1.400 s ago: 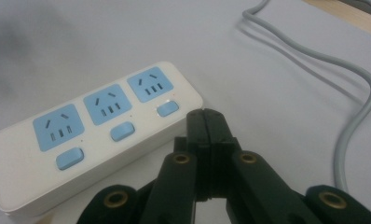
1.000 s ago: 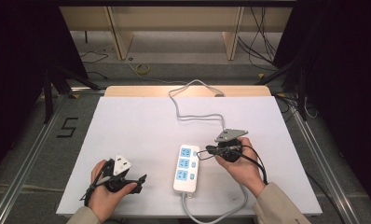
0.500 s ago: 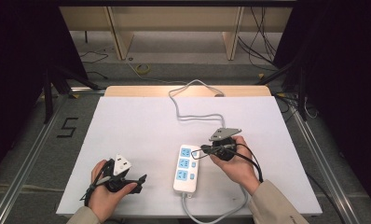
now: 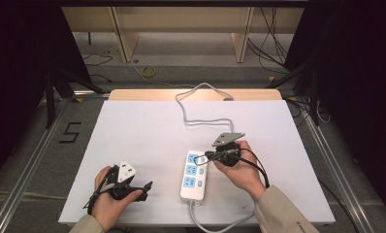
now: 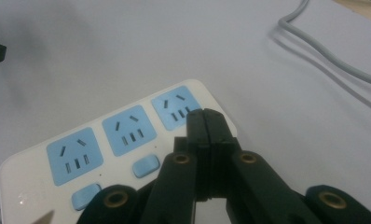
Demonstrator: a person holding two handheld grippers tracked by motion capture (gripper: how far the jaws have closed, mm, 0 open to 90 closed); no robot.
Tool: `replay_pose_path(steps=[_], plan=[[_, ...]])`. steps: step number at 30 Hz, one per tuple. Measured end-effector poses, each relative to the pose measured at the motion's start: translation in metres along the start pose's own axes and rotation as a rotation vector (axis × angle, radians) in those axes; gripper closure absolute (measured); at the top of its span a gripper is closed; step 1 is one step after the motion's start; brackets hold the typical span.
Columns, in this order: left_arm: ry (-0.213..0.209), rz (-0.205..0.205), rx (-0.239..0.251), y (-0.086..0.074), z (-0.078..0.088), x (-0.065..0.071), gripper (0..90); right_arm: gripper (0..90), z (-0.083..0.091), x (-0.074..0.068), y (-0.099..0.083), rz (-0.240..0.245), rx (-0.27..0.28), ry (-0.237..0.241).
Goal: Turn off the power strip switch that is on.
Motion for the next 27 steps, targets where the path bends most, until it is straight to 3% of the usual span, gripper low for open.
replay_pose_path(steps=[27], plan=[[-0.002, -0.002, 0.001, 0.0, 0.0, 0.0, 7.4, 90.0, -0.018, 0.0, 0.008, 0.006, -0.05, 0.004]])
Point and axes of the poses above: each handheld gripper's, and its own axes: z roughly backward along the jaws, y roughly out of its top, x roughly to its right, the point moved 2 cm from there along -z, roughly forward along the jaws, and after that the axes turned 9 degrees about -x, right-handed, at the moved point
